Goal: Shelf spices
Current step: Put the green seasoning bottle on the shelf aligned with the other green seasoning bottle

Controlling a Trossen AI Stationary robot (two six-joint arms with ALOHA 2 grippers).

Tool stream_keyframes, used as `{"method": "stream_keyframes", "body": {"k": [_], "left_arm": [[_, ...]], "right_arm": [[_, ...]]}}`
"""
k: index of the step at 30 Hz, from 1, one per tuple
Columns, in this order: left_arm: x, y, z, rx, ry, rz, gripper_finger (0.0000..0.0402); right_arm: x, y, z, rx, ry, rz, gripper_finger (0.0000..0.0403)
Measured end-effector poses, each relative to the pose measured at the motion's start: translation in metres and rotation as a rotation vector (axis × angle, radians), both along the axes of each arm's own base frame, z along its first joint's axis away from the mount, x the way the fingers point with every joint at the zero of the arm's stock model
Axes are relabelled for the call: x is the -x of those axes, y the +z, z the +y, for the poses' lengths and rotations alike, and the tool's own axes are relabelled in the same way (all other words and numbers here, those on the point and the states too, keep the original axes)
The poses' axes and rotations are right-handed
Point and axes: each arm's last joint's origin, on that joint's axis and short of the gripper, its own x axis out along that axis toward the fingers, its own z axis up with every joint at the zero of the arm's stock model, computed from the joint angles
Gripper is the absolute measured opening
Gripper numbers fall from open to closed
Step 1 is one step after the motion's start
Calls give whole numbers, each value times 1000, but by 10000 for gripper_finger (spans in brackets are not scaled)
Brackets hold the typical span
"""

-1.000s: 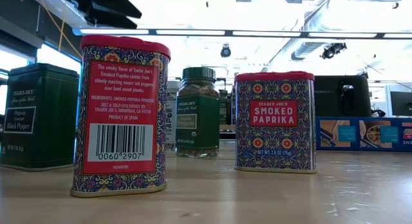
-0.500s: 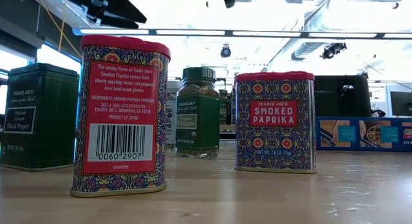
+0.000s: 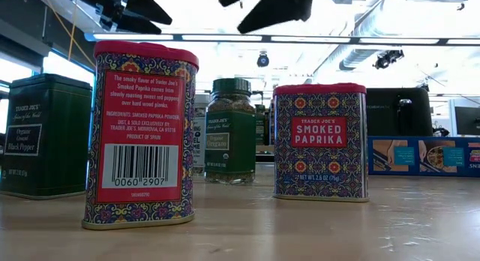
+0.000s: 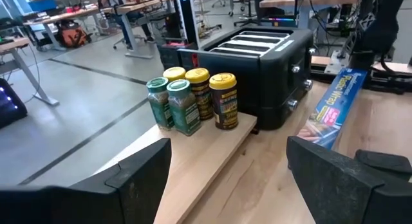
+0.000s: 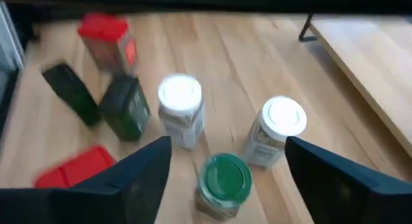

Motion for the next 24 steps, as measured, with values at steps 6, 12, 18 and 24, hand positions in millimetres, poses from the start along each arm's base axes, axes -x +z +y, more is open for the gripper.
{"method": "stream_keyframes", "body": {"k": [6, 12, 18, 24], "left_arm": [[0, 0, 0, -10, -3, 6, 303], [0, -1, 0, 8, 3, 3, 303], [-1, -2, 0, 18, 2, -1, 303], [-1, -2, -1, 27, -19, 0, 303]], "right_arm": [[4, -17, -4, -10, -83, 18, 316], [6, -31, -10, -28, -123, -5, 316], [6, -47, -9, -66, -100, -103, 316], [10, -60, -11, -80, -89, -158, 316]]}}
